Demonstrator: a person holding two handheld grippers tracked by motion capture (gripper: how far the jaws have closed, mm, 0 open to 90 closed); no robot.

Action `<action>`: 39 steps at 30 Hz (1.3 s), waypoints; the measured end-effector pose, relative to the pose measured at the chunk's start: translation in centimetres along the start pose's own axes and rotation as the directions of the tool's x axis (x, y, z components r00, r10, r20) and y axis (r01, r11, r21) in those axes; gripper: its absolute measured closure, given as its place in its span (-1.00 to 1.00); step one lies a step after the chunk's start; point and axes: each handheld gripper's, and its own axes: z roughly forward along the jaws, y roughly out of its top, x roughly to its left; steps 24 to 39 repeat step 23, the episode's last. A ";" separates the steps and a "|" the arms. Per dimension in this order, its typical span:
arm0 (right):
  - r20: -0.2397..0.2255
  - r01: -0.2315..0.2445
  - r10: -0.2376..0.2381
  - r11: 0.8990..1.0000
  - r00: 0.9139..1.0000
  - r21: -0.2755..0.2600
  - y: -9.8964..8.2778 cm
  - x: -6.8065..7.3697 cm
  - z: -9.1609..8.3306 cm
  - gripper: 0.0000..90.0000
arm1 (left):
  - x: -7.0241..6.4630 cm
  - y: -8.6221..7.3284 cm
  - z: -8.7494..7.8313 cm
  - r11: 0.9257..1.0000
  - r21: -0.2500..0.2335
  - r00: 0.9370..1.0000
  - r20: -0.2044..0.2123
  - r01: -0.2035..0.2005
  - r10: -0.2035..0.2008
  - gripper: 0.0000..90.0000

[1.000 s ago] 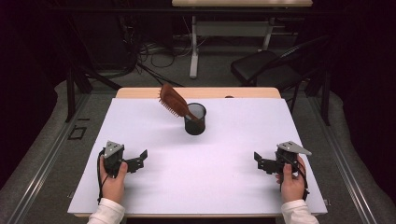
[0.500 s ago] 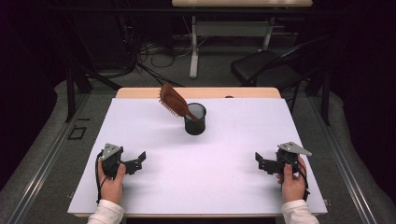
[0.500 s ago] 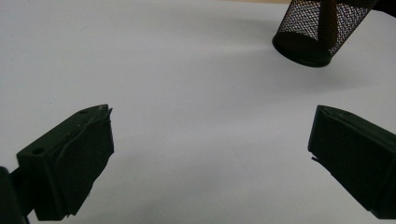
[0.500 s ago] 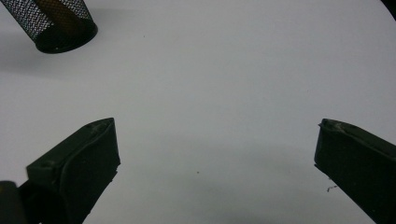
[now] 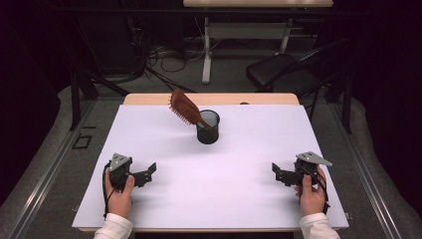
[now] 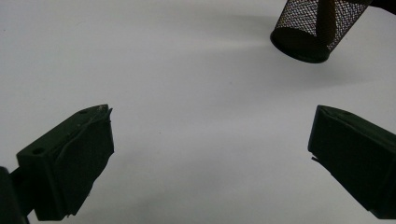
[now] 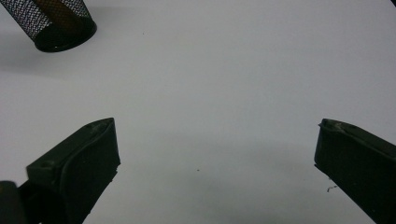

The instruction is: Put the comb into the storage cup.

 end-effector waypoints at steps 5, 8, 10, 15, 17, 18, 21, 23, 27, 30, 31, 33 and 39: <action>-0.002 0.001 -0.001 1.000 1.000 0.002 0.0 0.1 0.0 -1.00 | -0.2 0.0 0.1 1.000 0.004 1.000 0.002 -0.007 0.007 -0.99; -0.002 0.002 -0.002 1.000 1.000 0.002 0.0 0.1 0.1 -1.00 | -0.1 -0.1 0.1 1.000 0.004 1.000 0.002 -0.005 0.005 -0.99; -0.004 0.001 -0.001 1.000 1.000 0.003 0.0 0.1 0.1 -1.00 | -0.1 -0.1 0.1 1.000 0.005 1.000 0.000 -0.001 0.001 -0.99; -0.002 0.001 -0.001 1.000 1.000 0.004 0.0 0.0 0.0 -1.00 | -0.1 -0.1 0.1 1.000 0.006 1.000 0.002 -0.003 0.003 -0.99; -0.002 0.003 -0.003 1.000 1.000 0.004 0.0 0.0 0.0 -1.00 | -0.1 -0.1 0.1 1.000 0.007 1.000 0.002 -0.004 0.004 -0.99; -0.003 0.002 -0.002 1.000 1.000 0.005 0.0 -0.1 0.0 -1.00 | -0.1 -0.1 0.1 1.000 0.007 1.000 0.001 0.000 0.000 -0.99; -0.002 -0.001 0.001 1.000 1.000 0.002 0.0 -0.1 0.1 -1.00 | 0.0 0.0 -0.1 1.000 0.005 1.000 -0.001 0.007 -0.007 -0.99; 0.001 0.001 -0.001 1.000 1.000 -0.005 0.0 -0.1 0.1 -1.00 | 0.0 0.1 -0.2 1.000 0.003 1.000 0.001 0.008 -0.008 -0.99; 0.001 0.001 -0.001 1.000 1.000 -0.005 0.0 -0.1 0.1 -1.00 | 0.0 0.1 -0.2 1.000 0.003 1.000 0.001 0.008 -0.008 -0.99; 0.001 0.001 -0.001 1.000 1.000 -0.005 0.0 -0.1 0.1 -1.00 | 0.0 0.1 -0.2 1.000 0.003 1.000 0.001 0.008 -0.008 -0.99; 0.001 0.001 -0.001 1.000 1.000 -0.005 0.0 -0.1 0.1 -1.00 | 0.0 0.1 -0.2 1.000 0.003 1.000 0.001 0.008 -0.008 -0.99; 0.001 0.001 -0.001 1.000 1.000 -0.005 0.0 -0.1 0.1 -1.00 | 0.0 0.1 -0.2 1.000 0.003 1.000 0.001 0.008 -0.008 -0.99; 0.001 0.001 -0.001 1.000 1.000 -0.005 0.0 -0.1 0.1 -1.00 | 0.0 0.1 -0.2 1.000 0.003 1.000 0.001 0.008 -0.008 -0.99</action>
